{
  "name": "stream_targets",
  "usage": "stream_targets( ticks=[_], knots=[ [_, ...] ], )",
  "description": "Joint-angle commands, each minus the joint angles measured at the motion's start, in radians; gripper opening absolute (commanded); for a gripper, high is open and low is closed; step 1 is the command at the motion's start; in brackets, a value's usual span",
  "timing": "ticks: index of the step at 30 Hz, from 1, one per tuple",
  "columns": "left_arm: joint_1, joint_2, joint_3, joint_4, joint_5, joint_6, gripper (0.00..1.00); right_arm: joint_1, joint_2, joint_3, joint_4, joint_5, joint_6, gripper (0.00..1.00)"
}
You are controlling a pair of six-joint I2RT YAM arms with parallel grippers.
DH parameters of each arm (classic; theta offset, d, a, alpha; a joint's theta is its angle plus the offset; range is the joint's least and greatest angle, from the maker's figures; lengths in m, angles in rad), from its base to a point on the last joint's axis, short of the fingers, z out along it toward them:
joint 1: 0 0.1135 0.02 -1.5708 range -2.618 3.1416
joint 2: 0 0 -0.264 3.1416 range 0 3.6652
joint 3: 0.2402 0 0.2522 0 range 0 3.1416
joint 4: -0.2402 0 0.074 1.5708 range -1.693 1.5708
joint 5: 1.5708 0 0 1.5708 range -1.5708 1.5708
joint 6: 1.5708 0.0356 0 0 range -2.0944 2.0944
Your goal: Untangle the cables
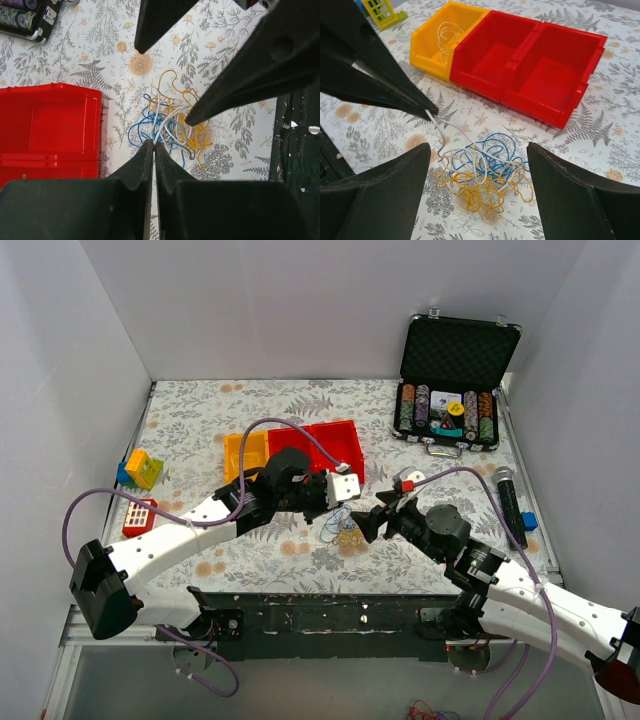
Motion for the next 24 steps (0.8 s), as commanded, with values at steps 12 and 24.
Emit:
stream_targets(
  ticks=[12,24],
  knots=[
    [-0.006,-0.012,0.094,0.007,-0.070,-0.049,0.00,-0.002,0.107,0.030,0.175,-0.218,-0.008,0.66],
    [-0.011,0.005,0.171,-0.016,-0.032,-0.067,0.00,-0.002,0.227,0.052,0.261,-0.277,0.016,0.58]
  ],
)
